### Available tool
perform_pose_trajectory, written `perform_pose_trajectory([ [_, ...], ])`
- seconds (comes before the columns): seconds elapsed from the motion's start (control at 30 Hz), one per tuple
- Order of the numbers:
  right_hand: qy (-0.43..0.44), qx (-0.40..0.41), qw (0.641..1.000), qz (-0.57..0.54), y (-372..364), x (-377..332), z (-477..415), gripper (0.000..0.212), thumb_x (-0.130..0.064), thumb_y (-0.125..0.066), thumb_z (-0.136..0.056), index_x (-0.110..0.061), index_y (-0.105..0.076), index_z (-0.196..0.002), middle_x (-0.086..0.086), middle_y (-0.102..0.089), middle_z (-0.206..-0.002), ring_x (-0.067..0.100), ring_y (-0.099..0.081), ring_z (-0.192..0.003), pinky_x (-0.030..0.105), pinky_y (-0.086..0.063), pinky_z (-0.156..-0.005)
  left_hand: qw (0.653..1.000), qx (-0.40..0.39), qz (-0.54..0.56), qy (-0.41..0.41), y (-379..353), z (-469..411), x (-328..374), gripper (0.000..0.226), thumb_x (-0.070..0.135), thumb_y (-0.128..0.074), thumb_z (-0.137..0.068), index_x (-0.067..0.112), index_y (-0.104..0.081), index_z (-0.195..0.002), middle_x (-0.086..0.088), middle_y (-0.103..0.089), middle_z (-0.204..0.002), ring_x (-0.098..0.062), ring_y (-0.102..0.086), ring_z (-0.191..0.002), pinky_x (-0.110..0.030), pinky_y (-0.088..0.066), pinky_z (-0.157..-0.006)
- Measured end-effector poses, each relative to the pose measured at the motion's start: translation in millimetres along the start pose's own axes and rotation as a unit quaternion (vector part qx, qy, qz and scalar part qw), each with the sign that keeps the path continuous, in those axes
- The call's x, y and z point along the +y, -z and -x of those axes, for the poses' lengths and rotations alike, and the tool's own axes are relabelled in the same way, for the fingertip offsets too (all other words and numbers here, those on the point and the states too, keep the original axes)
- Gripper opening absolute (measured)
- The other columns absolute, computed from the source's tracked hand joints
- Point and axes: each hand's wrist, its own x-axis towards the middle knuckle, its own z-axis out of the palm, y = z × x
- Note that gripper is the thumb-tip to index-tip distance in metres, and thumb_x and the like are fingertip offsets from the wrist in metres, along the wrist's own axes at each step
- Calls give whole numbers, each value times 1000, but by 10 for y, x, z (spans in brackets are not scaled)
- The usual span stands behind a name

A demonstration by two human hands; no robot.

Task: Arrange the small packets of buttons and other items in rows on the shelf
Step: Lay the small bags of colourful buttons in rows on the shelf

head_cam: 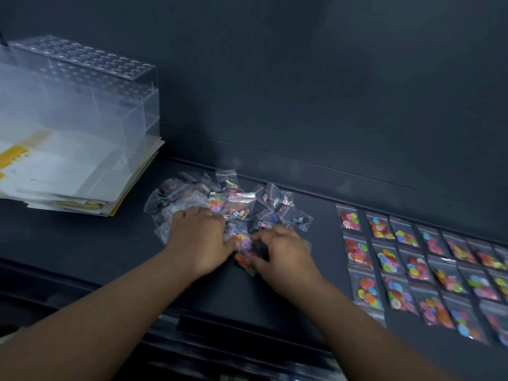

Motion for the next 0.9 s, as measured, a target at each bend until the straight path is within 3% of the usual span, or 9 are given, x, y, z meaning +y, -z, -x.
perform_pose_trajectory([
  [0.07, -17, -10, 1000, 7, 73, 55, 16, 39, -52, -65, -77, -28, -61, -108, -4, -52, -105, 19, -47, -107, 29, -35, -85, 1000, -14, 14, -11, -6, -6, 19, 44, 58, -46, -84, 27, -59, -113, 0, -55, -115, -23, -43, -118, -41, -28, -100],
  [0.2, -44, -17, 999, 8, 164, 95, 54, 34, -43, -63, -82, -23, -61, -110, 1, -55, -113, 22, -50, -111, 33, -42, -92, 999, -30, 33, -15, 29, -20, 103, 33, 53, -51, -82, 28, -57, -103, 1, -53, -113, -23, -41, -118, -41, -27, -101],
  [0.3, -70, 9, 998, 3, 152, 39, 98, 30, -39, -56, -89, -16, -59, -108, 6, -55, -113, 26, -53, -107, 30, -43, -83, 999, -30, 6, 9, 33, -31, 143, 47, 62, -49, -81, 25, -56, -110, -1, -51, -122, -24, -39, -122, -42, -28, -101],
  [0.4, -124, -16, 992, 15, 138, -10, 127, 40, -45, -53, -89, -11, -55, -111, 10, -53, -118, 30, -55, -108, 31, -42, -81, 999, -32, -17, 2, 46, -65, 155, 42, 52, -52, -84, 26, -55, -117, -2, -48, -128, -24, -36, -123, -42, -28, -101],
  [0.53, -159, -67, 985, -8, 161, -20, 81, 39, -39, -57, -88, -7, -54, -111, 13, -55, -119, 31, -55, -109, 29, -40, -79, 995, -101, 24, -6, 106, -114, 199, 16, 40, -59, -84, 28, -60, -95, 2, -48, -114, -23, -36, -119, -42, -27, -101],
  [0.63, -162, -104, 981, -18, 178, -58, 53, 28, -28, -56, -90, -8, -56, -108, 13, -58, -119, 30, -57, -108, 27, -37, -74, 993, -99, 55, -19, 118, -103, 225, 4, 34, -60, -84, 31, -58, -83, 6, -47, -103, -22, -38, -116, -41, -28, -99],
  [0.77, -143, -77, 985, -54, 217, -91, 87, 5, -22, -51, -91, -18, -51, -89, 10, -62, -108, 29, -58, -101, 27, -38, -73, 981, -13, 195, -9, 101, -70, 250, 18, 28, -63, -81, 27, -52, -66, 7, -62, -110, -22, -47, -120, -37, -33, -100],
  [0.8, -140, -56, 985, -83, 223, -73, 102, 12, -24, -50, -92, -20, -45, -82, 6, -61, -97, 27, -57, -93, 26, -36, -69, 967, 1, 255, -4, 102, -79, 248, 17, 25, -65, -79, 24, -53, -67, 2, -66, -112, -22, -53, -117, -37, -38, -99],
  [0.9, -137, -3, 972, -191, 242, -2, 124, 26, -27, -52, -93, -21, -41, -70, -7, -51, -69, 13, -50, -66, 27, -34, -56, 908, -6, 419, 21, 157, -105, 245, 22, 19, -71, -77, 21, -51, -68, -8, -67, -85, -22, -62, -81, -40, -50, -76],
])
